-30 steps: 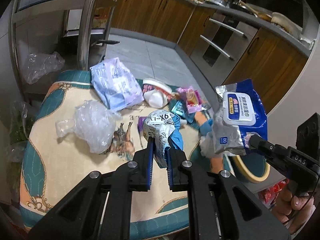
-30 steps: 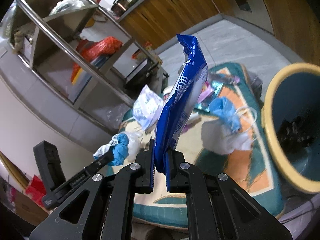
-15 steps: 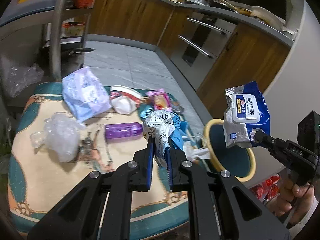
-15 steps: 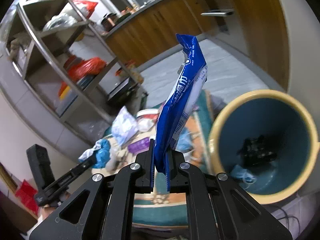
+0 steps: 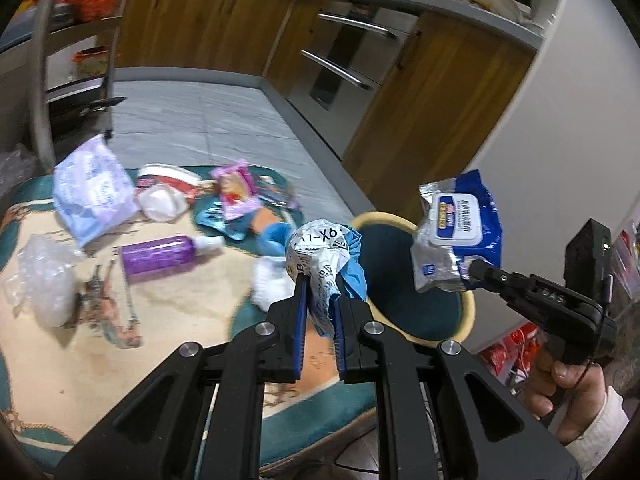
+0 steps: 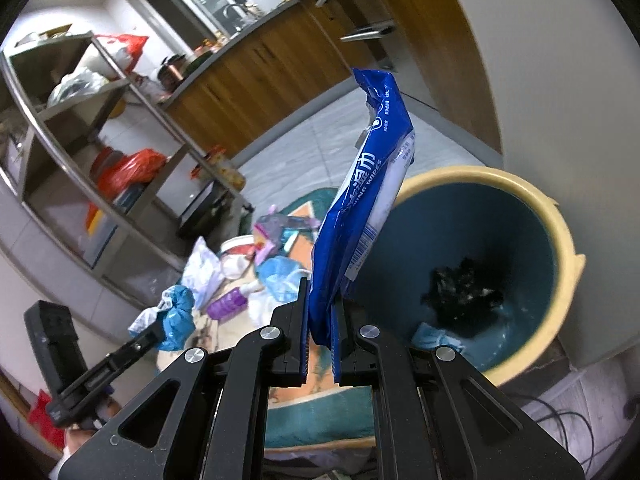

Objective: Collect trash
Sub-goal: 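Carry the wrapper and wet-wipe pack over the bin with both tools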

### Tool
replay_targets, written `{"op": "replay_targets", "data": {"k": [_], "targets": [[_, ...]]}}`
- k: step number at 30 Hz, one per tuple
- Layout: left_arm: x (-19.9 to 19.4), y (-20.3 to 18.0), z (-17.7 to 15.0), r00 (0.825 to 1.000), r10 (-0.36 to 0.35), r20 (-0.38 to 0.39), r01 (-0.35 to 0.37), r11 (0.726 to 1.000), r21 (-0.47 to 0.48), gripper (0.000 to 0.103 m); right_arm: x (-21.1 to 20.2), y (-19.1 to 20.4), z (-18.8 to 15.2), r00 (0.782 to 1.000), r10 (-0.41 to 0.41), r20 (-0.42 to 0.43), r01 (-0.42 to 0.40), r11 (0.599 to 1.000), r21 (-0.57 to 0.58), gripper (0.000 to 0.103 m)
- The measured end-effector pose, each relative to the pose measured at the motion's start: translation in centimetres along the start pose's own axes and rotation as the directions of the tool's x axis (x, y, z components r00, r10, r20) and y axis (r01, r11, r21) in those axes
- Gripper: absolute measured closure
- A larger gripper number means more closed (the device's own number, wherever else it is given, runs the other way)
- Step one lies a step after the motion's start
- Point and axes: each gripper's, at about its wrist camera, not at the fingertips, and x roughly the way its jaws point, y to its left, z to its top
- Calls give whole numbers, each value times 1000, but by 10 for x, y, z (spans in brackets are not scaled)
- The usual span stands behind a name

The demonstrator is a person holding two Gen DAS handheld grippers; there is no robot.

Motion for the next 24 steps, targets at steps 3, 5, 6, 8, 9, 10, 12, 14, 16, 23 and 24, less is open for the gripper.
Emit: {"op": "replay_targets", "data": {"k": [3, 5, 6, 8, 9, 10, 12, 14, 16, 23, 24], "targets": [[10, -14, 1, 1000, -23, -16, 24, 999, 32, 92, -3, -8, 0, 1000, -8, 2, 8, 1000, 17, 93], [19, -26, 1, 999, -42, -32, 43, 997, 60, 92, -5, -14, 0, 1000, -14, 3, 14, 999, 31, 93], [23, -31, 0, 998, -48, -41, 51, 996, 72, 92, -5, -16, -1, 1000, -17, 2, 17, 999, 36, 93], [31, -41, -1, 997, -53, -57, 58, 994, 96, 92, -5, -21, -1, 1000, -27, 0, 27, 999, 44, 93], [34, -43, -1, 997, -53, -61, 59, 993, 104, 92, -5, -23, -1, 1000, -30, -1, 30, 998, 48, 93], [39, -48, -1, 996, -56, -69, 64, 991, 116, 92, -5, -25, -1, 999, -35, -2, 35, 998, 52, 93], [46, -55, 0, 995, -62, -76, 72, 989, 131, 92, -6, -28, -2, 999, -43, -5, 43, 997, 57, 93], [52, -62, 1, 994, -73, -82, 84, 987, 140, 92, -7, -30, -2, 999, -51, -8, 52, 997, 58, 93], [59, -69, 4, 993, -82, -89, 95, 984, 149, 92, -7, -30, -3, 998, -65, -13, 65, 997, 48, 93], [87, -89, 7, 986, -102, -130, 125, 977, 175, 92, -1, -31, -8, 990, -127, -57, 126, 992, -13, 93], [90, -90, 6, 985, -103, -135, 126, 976, 176, 92, 1, -32, -9, 989, -133, -66, 133, 991, -16, 93]]}}
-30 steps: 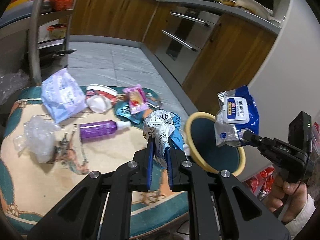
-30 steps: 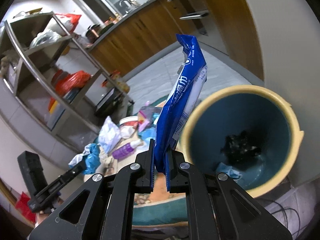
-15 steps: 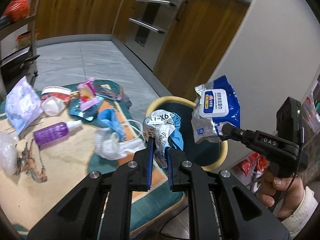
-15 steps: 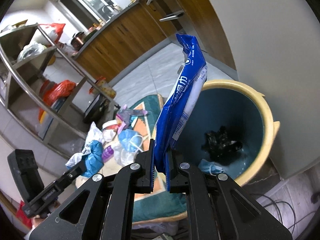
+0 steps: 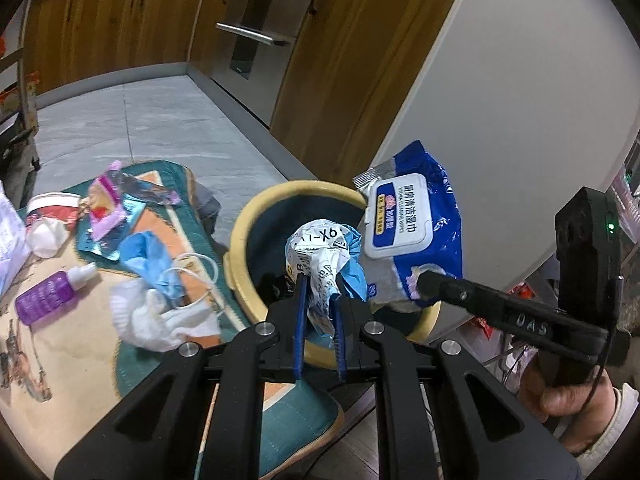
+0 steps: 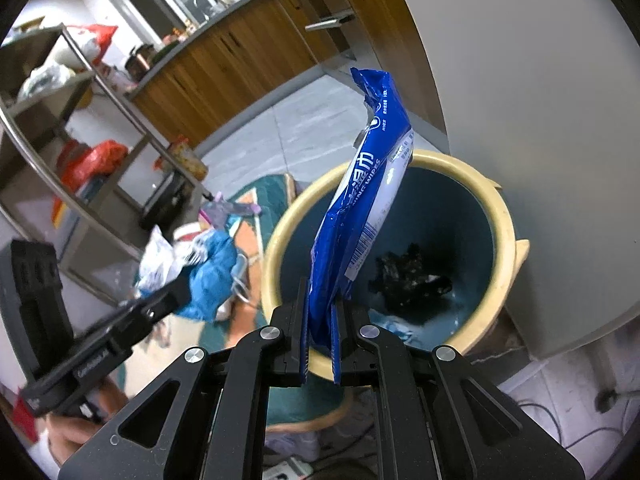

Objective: Collect trash
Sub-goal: 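Carry the wrapper and wet-wipe pack over the bin with both tools, then open both tools to drop the wrapper and wipe pack into the bin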

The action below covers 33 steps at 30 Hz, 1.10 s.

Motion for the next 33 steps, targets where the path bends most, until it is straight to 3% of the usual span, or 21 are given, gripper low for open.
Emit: {"op": "replay_targets", "data": {"k": [25, 30, 33], "targets": [[72, 1, -9, 989, 0, -148, -1, 1000, -7, 91, 36, -6, -8, 980, -149, -135, 142, 988, -62, 91], [70, -1, -8, 991, 8, -133, -9, 1000, -8, 72, 34, -4, -6, 982, -149, -117, 146, 989, -33, 86], [62, -3, -6, 994, 12, -104, -12, 1000, 0, 68, 32, -4, -5, 986, -134, -103, 132, 991, -25, 74]]}}
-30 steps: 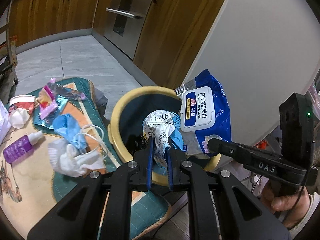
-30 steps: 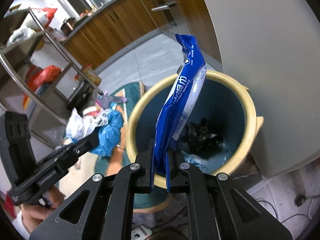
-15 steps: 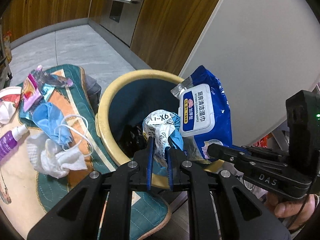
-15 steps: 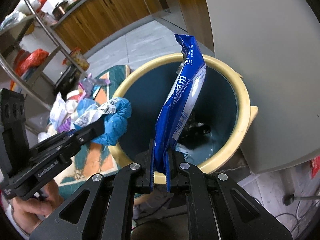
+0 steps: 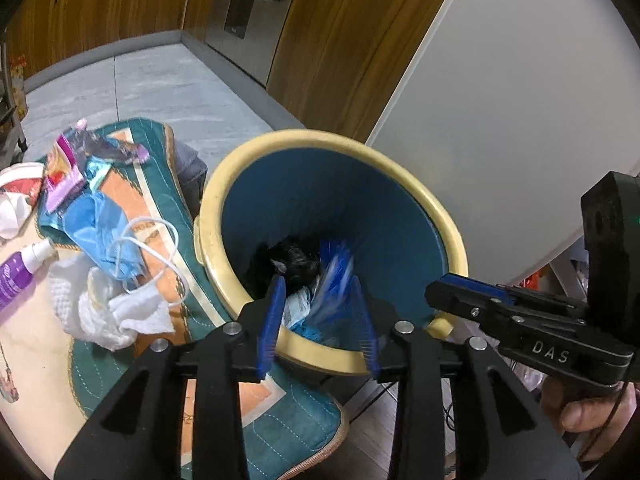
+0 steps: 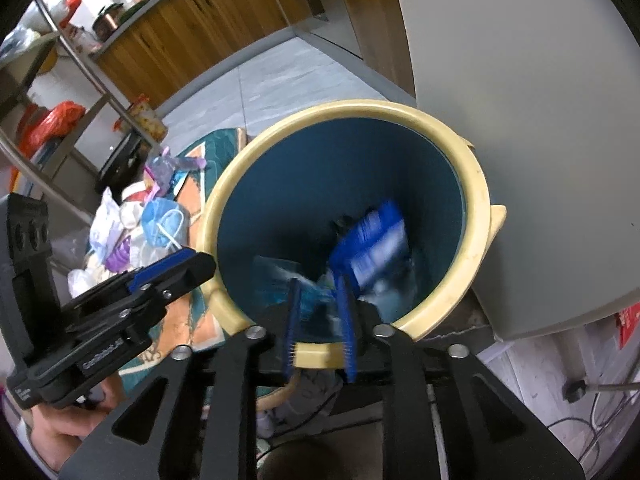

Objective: Collect trash
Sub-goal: 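Open both tools to drop the wrapper and wipe pack into the bin, then grasp the white tissue with the left tool while the right grasps the blue mask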

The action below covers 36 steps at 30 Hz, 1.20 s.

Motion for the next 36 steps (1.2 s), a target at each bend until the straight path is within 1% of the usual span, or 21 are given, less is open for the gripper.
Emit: {"op": "replay_targets", "data": {"k": [1, 2, 3, 5, 6, 8, 10, 11, 14, 20, 25, 30, 36], "targets": [[-4, -2, 1, 1000, 0, 14, 0, 1000, 6, 66, -1, 1, 0, 1000, 5, 6, -5, 1000, 0, 72], [-8, -2, 0, 1000, -1, 22, 1, 1000, 7, 60, -3, 1, 1, 1000, 10, 14, -10, 1000, 3, 69], [-12, -3, 1, 999, -2, 32, 1, 1000, 8, 57, -4, 0, 1, 1000, 17, 23, -17, 1000, 8, 67], [-22, -3, 1, 998, 5, 64, -5, 1000, 10, 48, -8, -1, 2, 999, 24, 44, -24, 1000, 19, 55], [-26, -3, 1, 997, 6, 73, -7, 1000, 10, 47, -11, -3, 2, 998, 27, 55, -28, 999, 23, 52], [-37, -1, 2, 996, 9, 93, -9, 1000, 4, 45, -15, -4, 2, 996, 32, 78, -35, 999, 34, 41], [-47, 3, 1, 994, 16, 111, -16, 1000, -3, 45, -18, -4, 2, 994, 45, 98, -50, 997, 50, 37], [-52, 7, 1, 993, 24, 119, -23, 1000, -8, 43, -18, -4, 2, 994, 51, 102, -57, 997, 55, 35], [-66, 20, -4, 988, 62, 141, -59, 998, -27, 37, -18, 2, 3, 991, 70, 111, -76, 996, 54, 32], [-81, 59, -16, 982, 126, 141, -108, 986, -123, 37, -15, 17, 6, 987, 106, 119, -110, 994, 28, 30], [-82, 92, -23, 978, 176, 115, -152, 971, -186, 37, -7, 34, 8, 981, 158, 110, -160, 987, 6, 29], [-77, 114, -31, 977, 199, 83, -177, 960, -216, 37, -2, 50, 10, 978, 182, 100, -180, 983, -26, 29], [-56, 132, -33, 982, 183, 41, -165, 948, -271, 37, 4, 58, 10, 974, 210, 83, -209, 978, -26, 29]]}}
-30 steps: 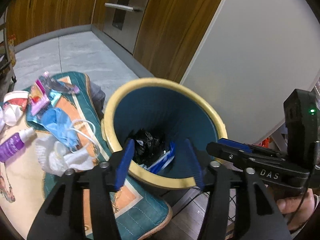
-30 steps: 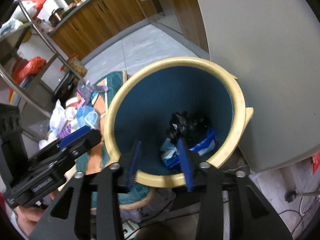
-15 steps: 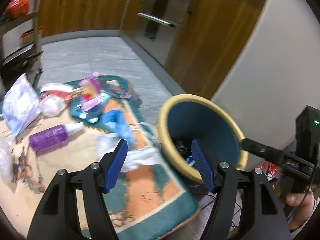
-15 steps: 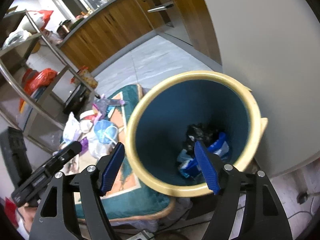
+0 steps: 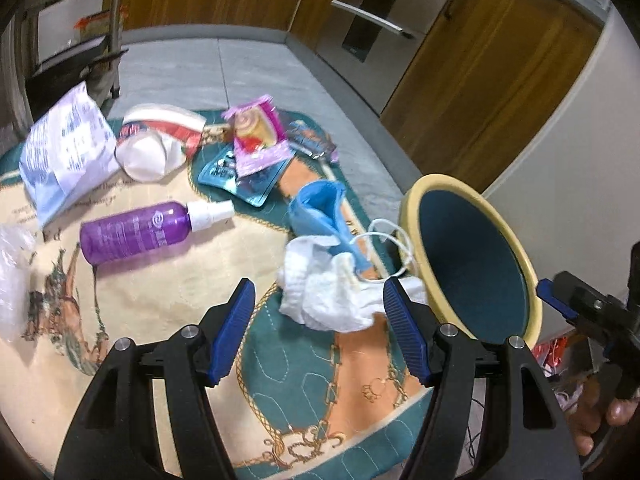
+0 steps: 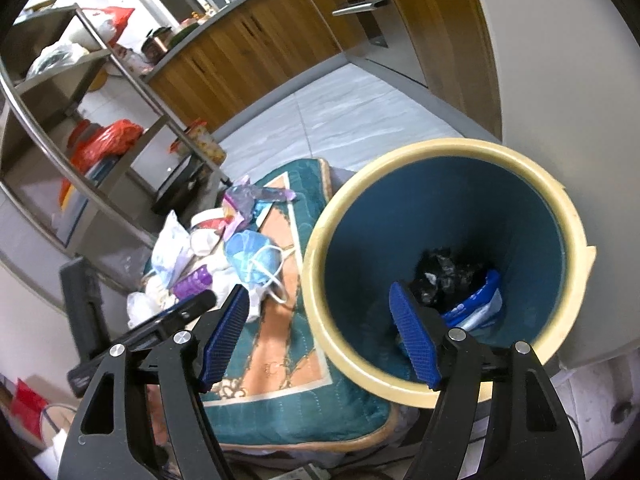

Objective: Collect trash
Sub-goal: 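Grasp the white tissue with the left tool while the right grasps the blue mask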

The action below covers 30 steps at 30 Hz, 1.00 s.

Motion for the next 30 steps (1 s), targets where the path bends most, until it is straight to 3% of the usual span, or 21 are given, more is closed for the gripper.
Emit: {"op": "replay_targets", "data": {"k": [4, 6, 9, 11, 14, 30], "targets": [[21, 9, 1, 999, -16, -35, 15, 999, -37, 38, 5, 5, 1, 1000, 15, -8, -15, 1000, -11, 29], [29, 15, 0, 998, -42, -50, 38, 997, -61, 46, 7, 9, 1, 1000, 22, -12, -22, 1000, -18, 29], [35, 19, -3, 995, -80, -68, 74, 994, -75, 69, 12, 14, 1, 999, 36, -22, -36, 999, -26, 29], [34, 19, -4, 995, -70, -71, 66, 996, -59, 81, 16, 17, 2, 999, 44, -28, -45, 999, -31, 29], [27, 21, -6, 997, -40, -71, 37, 999, -40, 89, 21, 22, 3, 998, 54, -37, -55, 998, -36, 29], [-32, 89, -9, 994, 93, -60, -103, 977, -186, 92, 72, 87, 17, 993, 45, -111, -69, 973, -222, 29]]}}
